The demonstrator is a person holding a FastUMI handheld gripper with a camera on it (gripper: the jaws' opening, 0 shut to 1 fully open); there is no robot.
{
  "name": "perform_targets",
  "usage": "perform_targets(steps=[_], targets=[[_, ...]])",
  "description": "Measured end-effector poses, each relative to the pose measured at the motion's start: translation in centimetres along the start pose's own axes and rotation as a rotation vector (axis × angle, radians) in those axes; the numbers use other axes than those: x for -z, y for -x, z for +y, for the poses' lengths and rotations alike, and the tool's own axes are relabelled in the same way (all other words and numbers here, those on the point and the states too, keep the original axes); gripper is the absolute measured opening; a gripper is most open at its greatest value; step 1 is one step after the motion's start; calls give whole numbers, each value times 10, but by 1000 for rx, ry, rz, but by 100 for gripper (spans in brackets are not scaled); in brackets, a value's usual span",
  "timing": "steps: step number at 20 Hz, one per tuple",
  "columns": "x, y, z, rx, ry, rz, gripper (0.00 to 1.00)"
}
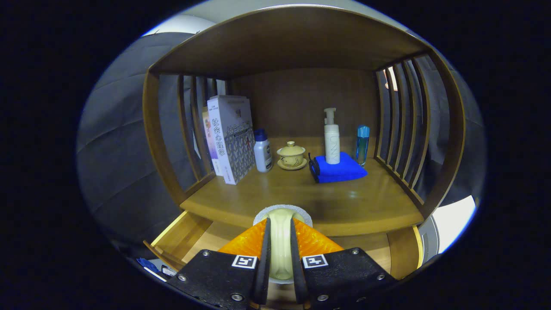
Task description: Pull open the drawer, take out the items inside it, and place them on the countertop above the cabinet.
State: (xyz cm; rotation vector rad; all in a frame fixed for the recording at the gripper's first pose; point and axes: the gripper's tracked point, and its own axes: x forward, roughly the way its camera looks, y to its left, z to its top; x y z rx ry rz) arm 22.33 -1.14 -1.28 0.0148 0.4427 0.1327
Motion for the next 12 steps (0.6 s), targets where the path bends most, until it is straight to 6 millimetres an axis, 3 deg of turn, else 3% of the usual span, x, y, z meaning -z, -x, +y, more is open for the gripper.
perform_targets(steps=[12], targets=[[-31, -64, -28, 92, -63, 30, 25]])
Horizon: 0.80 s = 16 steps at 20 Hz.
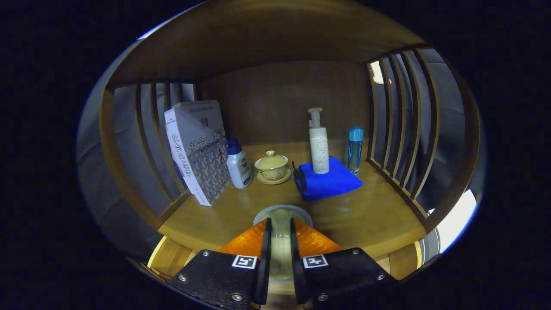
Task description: Pull open the drawer, take out the items inside it, and place them on the countertop above the cabinet.
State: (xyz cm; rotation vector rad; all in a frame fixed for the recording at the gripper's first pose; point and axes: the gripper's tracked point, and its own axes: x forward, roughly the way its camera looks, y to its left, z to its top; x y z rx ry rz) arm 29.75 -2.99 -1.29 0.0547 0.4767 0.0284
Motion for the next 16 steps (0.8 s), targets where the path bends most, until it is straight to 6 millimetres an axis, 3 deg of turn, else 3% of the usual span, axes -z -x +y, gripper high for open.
perform_targets(steps=[7, 13, 16], targets=[[1, -37, -8, 55, 38, -6, 27], [-5, -49, -14, 78, 38, -55, 29], [-11, -41, -16, 91, 47, -105, 68]])
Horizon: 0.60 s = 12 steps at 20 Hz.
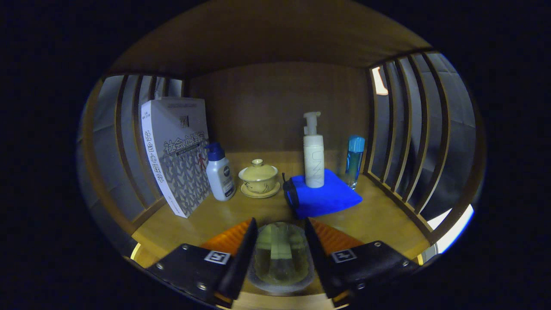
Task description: Pull open the drawer, take out the items inside it, and place them on the countertop above the cabinet.
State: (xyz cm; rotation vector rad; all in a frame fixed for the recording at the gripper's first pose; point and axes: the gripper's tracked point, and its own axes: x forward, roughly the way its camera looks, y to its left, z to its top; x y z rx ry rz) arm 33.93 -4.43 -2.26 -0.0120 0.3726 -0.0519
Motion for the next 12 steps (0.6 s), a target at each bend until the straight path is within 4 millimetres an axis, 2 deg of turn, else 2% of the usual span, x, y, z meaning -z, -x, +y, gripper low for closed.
perform_targets(steps=[2, 8, 12], targets=[[-3, 11, 0, 8, 6, -31, 94], [-3, 69, 13, -16, 35, -130, 95], [3, 105, 21, -29, 45, -193, 95]])
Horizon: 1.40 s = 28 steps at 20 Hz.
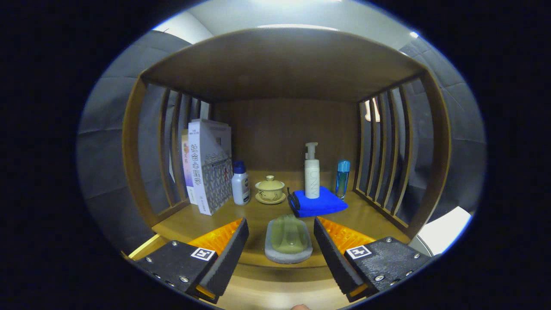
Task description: Pull open the drawer, take out the items inside it, and place them on the countertop above the cabinet.
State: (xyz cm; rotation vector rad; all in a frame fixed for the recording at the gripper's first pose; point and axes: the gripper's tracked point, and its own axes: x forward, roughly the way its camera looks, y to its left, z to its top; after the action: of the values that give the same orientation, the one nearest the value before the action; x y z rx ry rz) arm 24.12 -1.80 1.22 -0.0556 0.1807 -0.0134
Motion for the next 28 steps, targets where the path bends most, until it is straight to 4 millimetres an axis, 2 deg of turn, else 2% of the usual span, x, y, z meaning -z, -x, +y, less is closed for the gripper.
perform_targets(steps=[6, 15, 23, 28], targets=[[7, 57, 7, -2, 36, -99, 95], [48, 127, 20, -15, 60, -159, 95], [87, 165, 26, -24, 54, -178, 94], [117, 178, 27, -28, 48, -157, 95]])
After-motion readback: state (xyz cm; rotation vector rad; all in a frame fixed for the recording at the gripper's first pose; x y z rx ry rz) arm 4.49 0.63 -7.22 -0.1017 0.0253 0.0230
